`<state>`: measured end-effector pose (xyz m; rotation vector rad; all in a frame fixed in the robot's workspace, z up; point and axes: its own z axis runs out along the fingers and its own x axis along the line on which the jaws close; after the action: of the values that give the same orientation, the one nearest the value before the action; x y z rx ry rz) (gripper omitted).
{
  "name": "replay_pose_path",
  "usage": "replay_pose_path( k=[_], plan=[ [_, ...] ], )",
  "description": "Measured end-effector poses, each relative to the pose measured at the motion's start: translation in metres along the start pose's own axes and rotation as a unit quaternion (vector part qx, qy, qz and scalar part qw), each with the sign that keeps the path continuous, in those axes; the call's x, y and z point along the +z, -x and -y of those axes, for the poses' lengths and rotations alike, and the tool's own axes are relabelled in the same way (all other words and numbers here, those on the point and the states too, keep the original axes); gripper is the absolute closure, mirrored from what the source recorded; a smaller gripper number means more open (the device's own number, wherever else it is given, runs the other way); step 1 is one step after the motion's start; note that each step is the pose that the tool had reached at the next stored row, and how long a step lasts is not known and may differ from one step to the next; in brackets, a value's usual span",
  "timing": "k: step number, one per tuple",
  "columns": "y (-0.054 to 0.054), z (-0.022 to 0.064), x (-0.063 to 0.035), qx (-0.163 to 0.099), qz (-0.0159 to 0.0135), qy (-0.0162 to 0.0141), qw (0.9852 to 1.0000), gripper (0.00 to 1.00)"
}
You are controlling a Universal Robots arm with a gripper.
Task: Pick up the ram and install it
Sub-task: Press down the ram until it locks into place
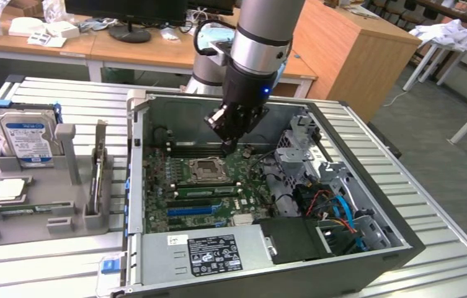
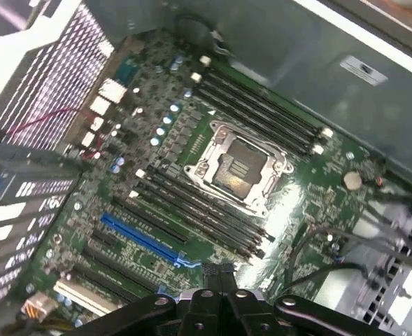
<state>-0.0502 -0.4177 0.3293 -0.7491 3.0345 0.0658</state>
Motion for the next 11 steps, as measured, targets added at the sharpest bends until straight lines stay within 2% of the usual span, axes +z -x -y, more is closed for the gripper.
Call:
replay_pose_path(
  k=[1,6,11],
  plan=[
    [0.0000,0.0000,0.0003,0.037,0.0014,-0.0009,0.9993,0.89],
    [0.0000,0.0000,0.0007,0.082,0.0031,-0.0020,0.9966,0.89],
    [0.0000,0.0000,0.0012,0.128,0.0048,-0.0031,0.9918,0.89]
  ],
)
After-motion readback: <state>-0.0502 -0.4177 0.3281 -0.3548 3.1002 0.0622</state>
